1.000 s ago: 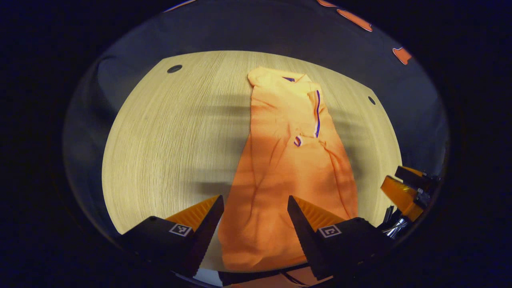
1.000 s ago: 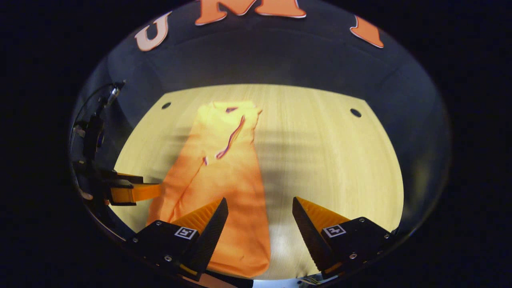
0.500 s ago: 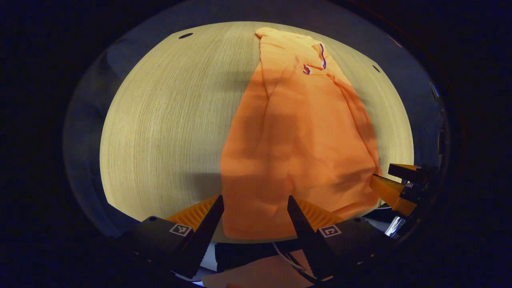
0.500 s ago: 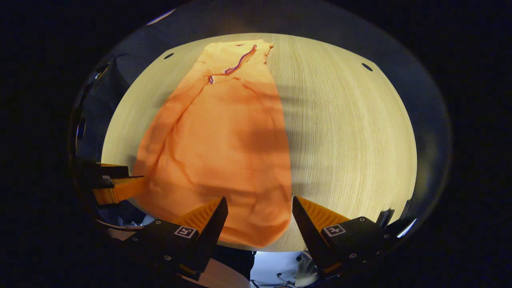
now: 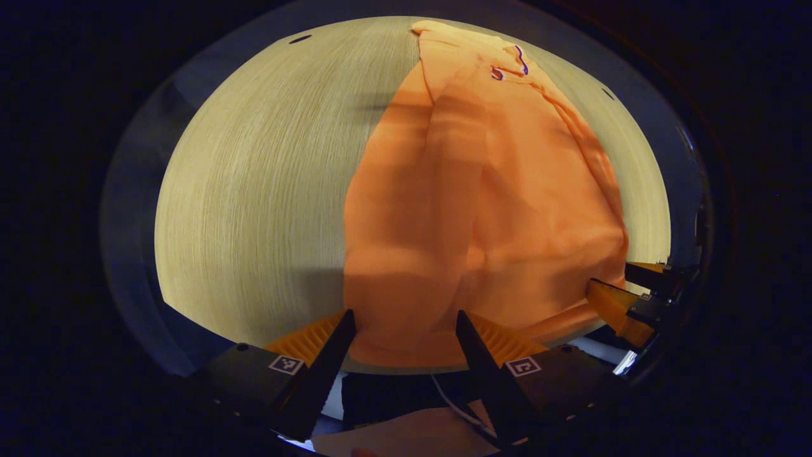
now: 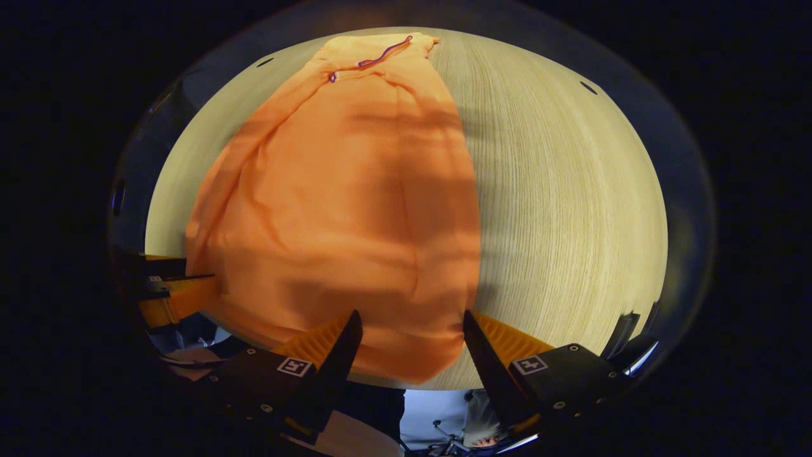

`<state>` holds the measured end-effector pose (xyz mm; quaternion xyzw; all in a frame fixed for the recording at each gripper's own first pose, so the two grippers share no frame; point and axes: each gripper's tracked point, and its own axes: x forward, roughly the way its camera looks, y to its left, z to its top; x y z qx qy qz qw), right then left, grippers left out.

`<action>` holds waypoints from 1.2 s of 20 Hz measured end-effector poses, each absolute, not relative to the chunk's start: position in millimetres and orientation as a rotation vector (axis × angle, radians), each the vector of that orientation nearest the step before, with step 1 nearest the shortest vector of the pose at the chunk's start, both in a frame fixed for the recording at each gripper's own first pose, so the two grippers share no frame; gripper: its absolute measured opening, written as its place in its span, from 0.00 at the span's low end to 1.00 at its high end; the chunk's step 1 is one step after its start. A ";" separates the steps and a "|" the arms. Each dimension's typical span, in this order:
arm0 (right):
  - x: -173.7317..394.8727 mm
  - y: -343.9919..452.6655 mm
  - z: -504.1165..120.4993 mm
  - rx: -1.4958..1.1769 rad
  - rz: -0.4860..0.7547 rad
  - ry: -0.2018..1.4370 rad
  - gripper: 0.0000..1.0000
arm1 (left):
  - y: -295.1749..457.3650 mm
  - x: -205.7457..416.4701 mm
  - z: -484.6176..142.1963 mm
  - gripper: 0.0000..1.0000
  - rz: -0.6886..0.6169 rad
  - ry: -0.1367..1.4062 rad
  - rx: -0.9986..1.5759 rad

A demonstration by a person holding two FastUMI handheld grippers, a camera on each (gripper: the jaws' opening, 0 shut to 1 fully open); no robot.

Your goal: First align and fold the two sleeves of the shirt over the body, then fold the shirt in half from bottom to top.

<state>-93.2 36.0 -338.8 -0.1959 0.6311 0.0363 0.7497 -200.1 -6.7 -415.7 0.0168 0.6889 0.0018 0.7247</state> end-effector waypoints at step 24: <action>-84.5 59.6 -306.1 -0.297 0.152 1.332 0.00 | -29.0 -173.6 -380.6 0.01 -0.086 1.390 0.058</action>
